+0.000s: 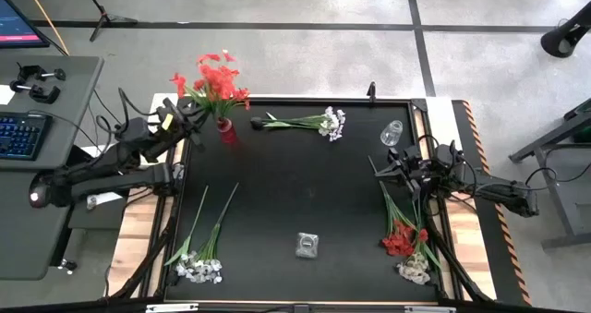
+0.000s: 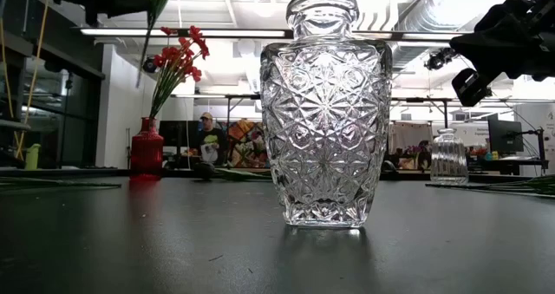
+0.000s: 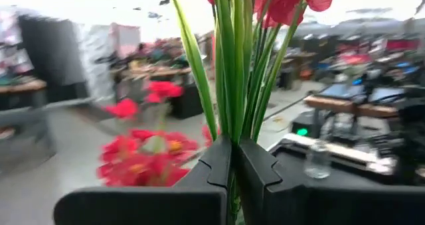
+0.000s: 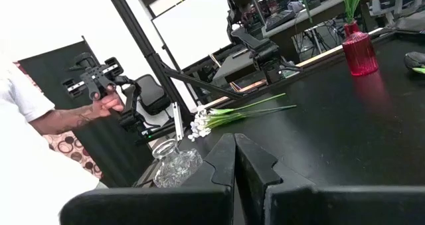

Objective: Sort flowers into vase by color
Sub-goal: Put the top orange flowers into the red vase

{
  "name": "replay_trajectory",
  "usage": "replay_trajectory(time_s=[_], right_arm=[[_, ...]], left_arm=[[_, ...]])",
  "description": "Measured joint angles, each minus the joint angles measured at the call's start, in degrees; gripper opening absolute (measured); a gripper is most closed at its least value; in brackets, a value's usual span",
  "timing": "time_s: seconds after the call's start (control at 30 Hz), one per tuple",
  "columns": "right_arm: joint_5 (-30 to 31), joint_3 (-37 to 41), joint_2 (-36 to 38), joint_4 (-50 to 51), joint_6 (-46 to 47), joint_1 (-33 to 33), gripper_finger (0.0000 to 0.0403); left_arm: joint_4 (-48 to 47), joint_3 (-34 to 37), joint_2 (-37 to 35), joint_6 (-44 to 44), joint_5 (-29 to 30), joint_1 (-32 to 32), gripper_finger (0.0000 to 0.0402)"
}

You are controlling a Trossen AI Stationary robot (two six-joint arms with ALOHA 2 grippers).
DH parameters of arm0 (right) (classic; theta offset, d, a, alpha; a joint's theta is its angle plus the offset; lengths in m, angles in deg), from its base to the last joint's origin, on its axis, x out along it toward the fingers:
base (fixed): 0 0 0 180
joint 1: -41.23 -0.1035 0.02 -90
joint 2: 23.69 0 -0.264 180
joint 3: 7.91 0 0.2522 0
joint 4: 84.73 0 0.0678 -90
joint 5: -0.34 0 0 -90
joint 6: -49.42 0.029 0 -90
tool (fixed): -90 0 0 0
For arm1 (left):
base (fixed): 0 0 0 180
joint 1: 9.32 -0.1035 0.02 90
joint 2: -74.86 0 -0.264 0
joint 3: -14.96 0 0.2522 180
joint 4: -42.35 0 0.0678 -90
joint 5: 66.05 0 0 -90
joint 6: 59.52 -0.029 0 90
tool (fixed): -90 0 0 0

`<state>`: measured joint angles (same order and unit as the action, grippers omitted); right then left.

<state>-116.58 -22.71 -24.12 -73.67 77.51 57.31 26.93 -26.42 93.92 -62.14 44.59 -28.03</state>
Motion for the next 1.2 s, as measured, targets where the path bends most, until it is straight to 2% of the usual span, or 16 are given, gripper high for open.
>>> replay_trajectory(time_s=[0.13,0.23,0.53,0.7,0.83,0.97,1.2], right_arm=[[0.0,0.0,0.0,0.0,0.0,0.0,0.0000],[0.0,0.0,0.0,0.0,0.0,0.0,0.0000],[0.0,0.0,0.0,0.0,0.0,0.0,0.0000],[0.0,0.0,0.0,0.0,0.0,0.0,0.0000],[0.0,0.0,0.0,0.0,0.0,0.0,0.0000],[0.0,0.0,0.0,0.0,0.0,0.0,0.0000],[0.0,0.0,0.0,0.0,0.0,0.0,0.0000]], left_arm=[[5.8,4.7,-1.7,0.4,-8.0,-4.1,0.0000],[8.7,5.5,-3.7,-1.1,-12.8,-7.7,0.0000],[-0.9,5.4,-8.9,-2.3,-28.2,-19.3,0.0000],[-1.3,5.4,-7.3,-5.2,-33.7,-25.8,0.0000],[-0.5,5.4,-4.3,-6.6,-40.2,-31.7,0.0000],[5.7,5.4,0.7,-6.3,-48.8,-38.1,0.0000],[11.5,5.4,8.1,-4.9,-58.3,-47.1,0.0000]])
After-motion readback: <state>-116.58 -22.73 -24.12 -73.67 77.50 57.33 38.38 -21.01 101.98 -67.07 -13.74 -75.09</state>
